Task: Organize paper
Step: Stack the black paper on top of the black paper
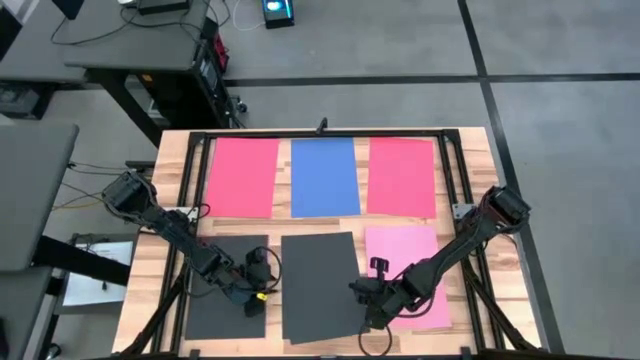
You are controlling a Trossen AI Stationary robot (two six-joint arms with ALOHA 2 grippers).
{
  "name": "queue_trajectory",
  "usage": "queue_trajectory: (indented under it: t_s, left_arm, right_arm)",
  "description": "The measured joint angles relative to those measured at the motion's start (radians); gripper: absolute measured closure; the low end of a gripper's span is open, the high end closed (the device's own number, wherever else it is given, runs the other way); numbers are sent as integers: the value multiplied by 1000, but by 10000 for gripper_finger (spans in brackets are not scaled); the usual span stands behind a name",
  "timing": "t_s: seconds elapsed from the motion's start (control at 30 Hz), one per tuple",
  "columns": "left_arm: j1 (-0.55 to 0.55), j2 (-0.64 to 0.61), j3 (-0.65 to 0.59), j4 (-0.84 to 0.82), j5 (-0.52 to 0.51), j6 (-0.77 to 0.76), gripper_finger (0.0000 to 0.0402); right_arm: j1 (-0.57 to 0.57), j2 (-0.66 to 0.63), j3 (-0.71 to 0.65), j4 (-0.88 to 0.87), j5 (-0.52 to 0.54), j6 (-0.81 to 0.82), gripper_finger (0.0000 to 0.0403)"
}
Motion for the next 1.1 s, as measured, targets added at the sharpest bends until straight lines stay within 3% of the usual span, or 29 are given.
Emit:
queue_trajectory:
  t_s: [0.37, 0.6, 0.87, 1.1]
  left_arm:
    - [0, 1, 0, -6, 0, 11, 253]
    - [-5, 1, 1, -48, 62, -15, 253]
    - [32, 1, 123, -303, 104, -34, 253]
    - [49, 25, 184, -344, 104, 11, 253]
  right_arm:
    - [4, 18, -17, -36, 5, -21, 403]
    - [12, 23, -16, -66, 30, 0, 403]
    - [-5, 24, -13, -75, -67, 18, 403]
    - [-22, 25, -12, -75, -79, 3, 403]
